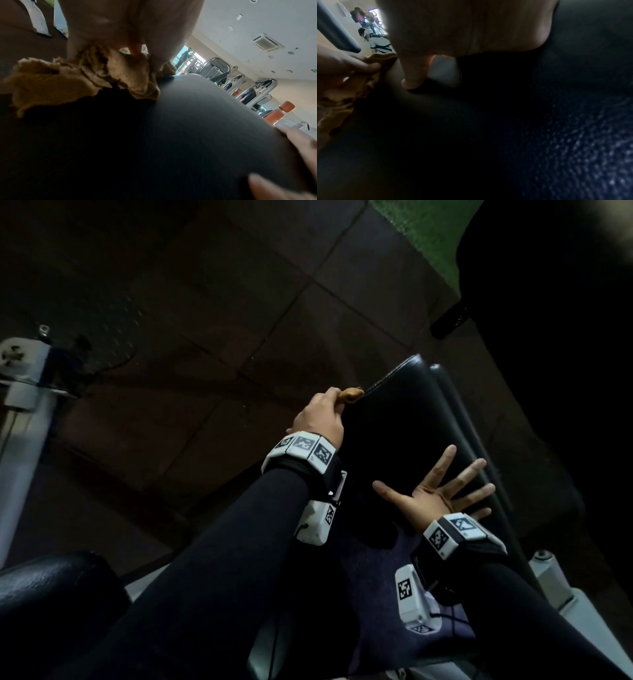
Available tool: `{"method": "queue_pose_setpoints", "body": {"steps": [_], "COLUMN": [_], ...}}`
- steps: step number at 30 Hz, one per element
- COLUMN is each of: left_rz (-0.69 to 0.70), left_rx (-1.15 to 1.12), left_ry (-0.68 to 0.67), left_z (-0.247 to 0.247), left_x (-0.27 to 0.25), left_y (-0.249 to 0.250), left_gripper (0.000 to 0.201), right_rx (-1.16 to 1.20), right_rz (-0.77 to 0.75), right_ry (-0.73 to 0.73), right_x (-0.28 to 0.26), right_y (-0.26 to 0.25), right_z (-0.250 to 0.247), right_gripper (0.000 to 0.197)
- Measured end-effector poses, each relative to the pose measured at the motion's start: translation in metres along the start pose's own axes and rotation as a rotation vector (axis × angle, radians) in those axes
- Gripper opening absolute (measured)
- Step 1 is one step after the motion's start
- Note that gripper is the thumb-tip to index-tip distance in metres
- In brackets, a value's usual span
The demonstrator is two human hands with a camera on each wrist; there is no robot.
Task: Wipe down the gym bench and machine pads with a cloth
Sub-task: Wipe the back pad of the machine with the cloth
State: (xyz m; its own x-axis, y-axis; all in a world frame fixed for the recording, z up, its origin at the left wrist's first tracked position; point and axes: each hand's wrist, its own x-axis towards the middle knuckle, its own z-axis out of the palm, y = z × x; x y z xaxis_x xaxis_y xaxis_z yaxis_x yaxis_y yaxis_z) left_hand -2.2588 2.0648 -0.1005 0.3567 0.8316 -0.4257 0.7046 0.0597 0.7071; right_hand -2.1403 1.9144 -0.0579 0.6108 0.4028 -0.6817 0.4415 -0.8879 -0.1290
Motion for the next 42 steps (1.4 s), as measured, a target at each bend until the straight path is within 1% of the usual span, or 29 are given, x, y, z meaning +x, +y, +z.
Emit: {"method": "queue_pose_setpoints", "body": {"steps": [2, 3, 6, 8, 10, 11, 13, 16, 17, 19, 22, 23, 25, 27, 30, 32, 34, 37, 39, 41, 42], "left_rz": [0.040, 0.065, 0.128, 0.166, 0.193, 0.194, 0.173, 0.191, 0.210, 0.233, 0.215, 0.200, 0.168, 0.135, 0.108, 0.110, 0.114, 0.147, 0.140, 0.110, 0.089], "left_rx": [0.015, 0.011, -0.042, -0.040, 0.011, 0.043, 0.090, 0.112, 0.110, 0.091, 0.096, 0.117, 0.145, 0.173, 0.173, 0.136, 0.097, 0.150, 0.191, 0.233, 0.251], "left_ry": [-0.040, -0.061, -0.124, -0.188, -0.251, -0.277, -0.322, -0.366, -0.369, -0.353, -0.313, -0.307, -0.304, -0.321, -0.331, -0.306, -0.256, -0.161, -0.089, 0.000, 0.034], "left_z": [-0.002, -0.002, 0.000, 0.005, 0.012, 0.016, 0.024, 0.028, 0.028, 0.024, 0.018, 0.016, 0.013, 0.013, 0.018, 0.022, 0.024, 0.028, 0.025, 0.020, 0.018], "left_x": [0.013, 0.020, 0.040, 0.051, 0.059, 0.062, 0.065, 0.066, 0.065, 0.061, 0.044, 0.039, 0.032, 0.033, 0.042, 0.045, 0.043, 0.026, 0.012, -0.008, -0.019], "left_y": [0.014, 0.022, 0.049, 0.063, 0.073, 0.075, 0.074, 0.064, 0.060, 0.051, 0.030, 0.022, 0.011, 0.015, 0.039, 0.048, 0.044, 0.020, -0.008, -0.042, -0.058], "left_gripper": [0.029, 0.029, 0.031, 0.037, 0.045, 0.049, 0.056, 0.063, 0.064, 0.063, 0.062, 0.062, 0.064, 0.067, 0.068, 0.061, 0.053, 0.049, 0.048, 0.048, 0.048], "right_rx": [0.023, 0.036, 0.074, 0.097, 0.117, 0.115, 0.117, 0.124, 0.127, 0.124, 0.117, 0.085, 0.037, 0.002, 0.003, 0.029, 0.070, 0.058, 0.063, 0.089, 0.083], "right_rz": [0.010, 0.013, 0.002, 0.006, 0.003, -0.007, -0.016, -0.031, -0.034, -0.046, -0.107, -0.101, -0.070, -0.084, -0.080, -0.075, -0.100, -0.106, -0.099, -0.091, -0.096], "right_ry": [-0.025, -0.020, 0.016, -0.048, -0.103, -0.112, -0.152, -0.129, -0.115, -0.076, 0.072, 0.128, 0.183, 0.181, 0.186, 0.172, 0.142, 0.165, 0.118, 0.045, 0.066], "right_x": [0.004, 0.003, 0.007, 0.012, 0.015, 0.017, 0.018, 0.018, 0.018, 0.016, 0.009, 0.009, 0.011, 0.010, 0.008, 0.007, 0.007, 0.004, 0.007, 0.008, 0.008], "right_y": [0.002, 0.001, 0.005, 0.009, 0.011, 0.012, 0.012, 0.012, 0.012, 0.011, 0.004, 0.003, 0.004, 0.004, 0.004, 0.005, 0.002, 0.002, 0.005, 0.007, 0.008], "right_z": [0.002, 0.002, 0.007, 0.010, 0.011, 0.011, 0.010, 0.010, 0.010, 0.012, 0.012, 0.012, 0.013, 0.013, 0.013, 0.012, 0.011, 0.011, 0.010, 0.010, 0.011], "right_gripper": [0.144, 0.142, 0.130, 0.120, 0.108, 0.101, 0.094, 0.091, 0.095, 0.103, 0.113, 0.119, 0.125, 0.125, 0.128, 0.127, 0.126, 0.131, 0.128, 0.119, 0.122]}}
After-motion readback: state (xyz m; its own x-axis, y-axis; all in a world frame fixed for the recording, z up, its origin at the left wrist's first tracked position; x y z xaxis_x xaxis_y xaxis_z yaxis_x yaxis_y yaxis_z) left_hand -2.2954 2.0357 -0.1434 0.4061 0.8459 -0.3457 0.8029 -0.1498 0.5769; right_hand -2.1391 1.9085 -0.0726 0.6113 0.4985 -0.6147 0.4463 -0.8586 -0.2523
